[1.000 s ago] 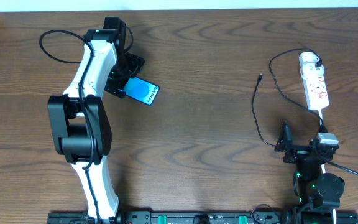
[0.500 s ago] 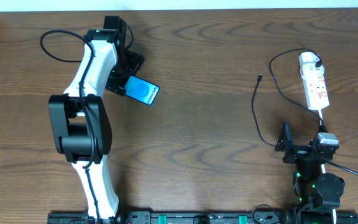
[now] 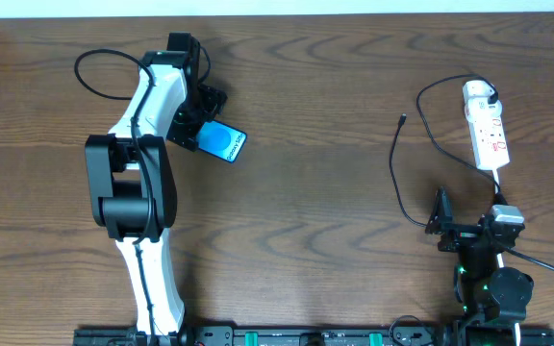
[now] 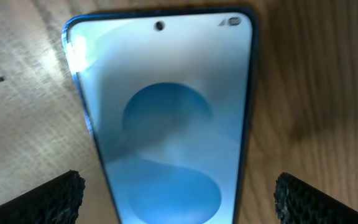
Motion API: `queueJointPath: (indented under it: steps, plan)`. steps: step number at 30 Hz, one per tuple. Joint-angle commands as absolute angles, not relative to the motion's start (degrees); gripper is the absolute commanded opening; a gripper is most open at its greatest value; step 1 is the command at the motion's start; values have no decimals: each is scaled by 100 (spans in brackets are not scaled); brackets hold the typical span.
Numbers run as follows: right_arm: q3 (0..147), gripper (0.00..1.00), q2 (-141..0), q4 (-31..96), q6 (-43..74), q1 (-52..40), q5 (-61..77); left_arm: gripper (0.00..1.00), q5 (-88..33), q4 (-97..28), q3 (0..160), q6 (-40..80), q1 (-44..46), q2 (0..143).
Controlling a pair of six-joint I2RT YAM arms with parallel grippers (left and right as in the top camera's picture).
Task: Plug charger to phone and switch on socket
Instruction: 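Close the left gripper on the phone's top edge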
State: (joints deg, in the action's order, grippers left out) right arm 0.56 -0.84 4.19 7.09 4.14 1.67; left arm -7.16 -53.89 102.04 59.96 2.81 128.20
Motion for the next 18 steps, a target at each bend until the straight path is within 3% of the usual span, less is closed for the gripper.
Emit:
queueJointPath:
  steps: [1,18]
  plan:
    - [30,99,-38,419,657,370,163,98,-642,-5339,10261,5922,298,12903]
    - [30,99,-38,419,659,370,163,98,-646,-5343,10261,5922,298,13096]
